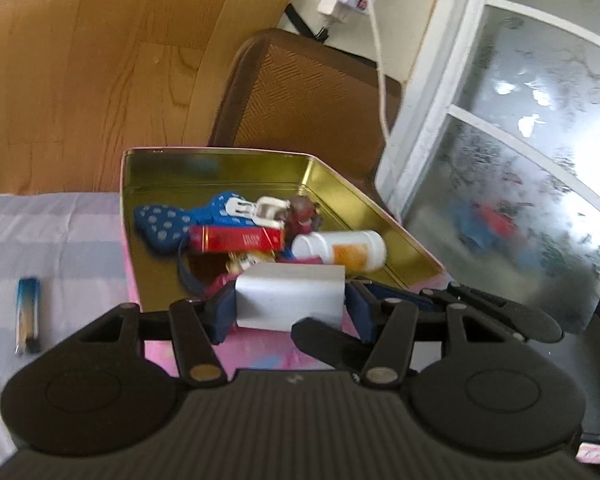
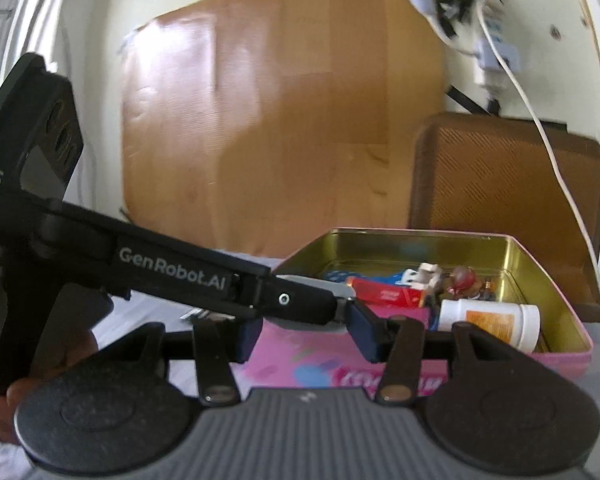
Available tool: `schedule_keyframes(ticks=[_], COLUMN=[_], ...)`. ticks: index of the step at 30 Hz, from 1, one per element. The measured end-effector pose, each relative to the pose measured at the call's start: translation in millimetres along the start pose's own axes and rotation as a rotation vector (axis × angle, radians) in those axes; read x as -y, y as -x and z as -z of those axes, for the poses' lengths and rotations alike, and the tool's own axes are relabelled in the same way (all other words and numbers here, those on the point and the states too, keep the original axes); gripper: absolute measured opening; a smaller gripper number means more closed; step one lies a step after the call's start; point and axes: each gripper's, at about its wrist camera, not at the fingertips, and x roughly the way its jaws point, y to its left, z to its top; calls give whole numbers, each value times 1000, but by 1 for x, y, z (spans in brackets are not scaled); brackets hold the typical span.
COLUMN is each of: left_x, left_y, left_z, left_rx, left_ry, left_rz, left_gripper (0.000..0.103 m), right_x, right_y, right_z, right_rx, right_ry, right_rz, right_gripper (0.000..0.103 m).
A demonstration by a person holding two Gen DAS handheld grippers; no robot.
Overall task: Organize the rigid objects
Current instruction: 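Carry the charger into the pink tin and open the left tool, then grasp the blue lighter with the right tool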
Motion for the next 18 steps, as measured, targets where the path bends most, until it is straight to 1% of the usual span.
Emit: schedule_keyframes(ticks=[4,6,7,8,9,11,14,16,18], left_x=[-8,-9,-9,-9,-10,-14,-13,-14,-14], left_y=[-27,-38,-42,-43,-40,-29,-6,6,19], left_z=[-14,-18,-19,-20,-21,-23,-19,-14,-8], left_rx=[-22,-31,-33,-26,-17,13,61,57,51], left_ry=[0,-16,-25,-29,-22,-2,-27,-33,-40], left_rz=[-45,-91,-125,-173,-196,-184,-220,-230,-240], left_gripper=[59,63,66,67,67,67,67,67,67], right_x=[19,22,23,24,26,33,39,39,35], right_y=[-33,-51,-61,-67,-72,-70,-57,-48,-37], right_z=[-5,-7,-6,-3,-1,4,6,5,5], right_rx=[-16,-33,-42,-48,-55,-44,-19,-8,0], right_ry=[-28,-19,-9,-4,-11,-66,-109,-131,-162], right_rz=[9,25,52,89,123,133,144,148,131], right_gripper=[47,47,46,47,47,47,47,47,47])
